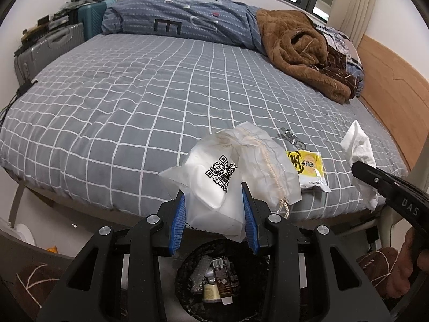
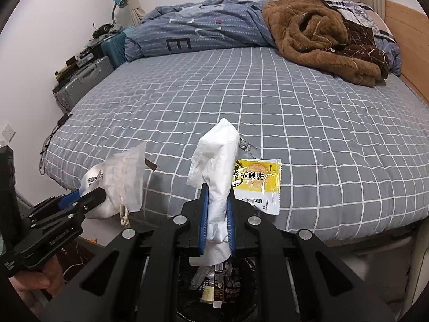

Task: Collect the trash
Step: 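Lift the white bag and tissue off the bed and carry them over the bin, then open the right tool to drop the white tissue into the bin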

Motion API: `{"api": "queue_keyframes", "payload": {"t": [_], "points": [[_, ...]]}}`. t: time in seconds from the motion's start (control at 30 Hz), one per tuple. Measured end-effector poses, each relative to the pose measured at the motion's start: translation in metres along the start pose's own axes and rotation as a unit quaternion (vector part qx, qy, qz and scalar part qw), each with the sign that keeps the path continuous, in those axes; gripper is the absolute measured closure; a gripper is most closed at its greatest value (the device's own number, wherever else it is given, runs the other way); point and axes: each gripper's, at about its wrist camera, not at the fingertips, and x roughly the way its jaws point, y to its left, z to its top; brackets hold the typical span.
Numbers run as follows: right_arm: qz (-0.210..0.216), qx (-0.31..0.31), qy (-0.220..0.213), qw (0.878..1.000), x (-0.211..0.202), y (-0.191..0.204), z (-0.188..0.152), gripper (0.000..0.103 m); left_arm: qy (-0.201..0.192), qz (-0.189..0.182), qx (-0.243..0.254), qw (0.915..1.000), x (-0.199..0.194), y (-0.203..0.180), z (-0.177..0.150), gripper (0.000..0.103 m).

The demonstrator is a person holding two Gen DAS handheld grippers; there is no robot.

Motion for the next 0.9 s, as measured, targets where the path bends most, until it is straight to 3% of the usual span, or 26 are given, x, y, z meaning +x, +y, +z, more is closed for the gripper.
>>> {"api": "queue_keyframes", "payload": {"t": [0.37,0.9], "points": [[0.006,-0.003,0.021,1.0,-0.009,0.003,-0.035,0.091,0.013,-0.003,0.004,0.9999,-0.009,-0.001,-0.028,0.066],[0.016,-0.005,0.121,0.993,0.027,0.008,-0.121,0.091,0.072,0.004,0.007,0.9974,0.014,0.009,-0.09,0.066]]}}
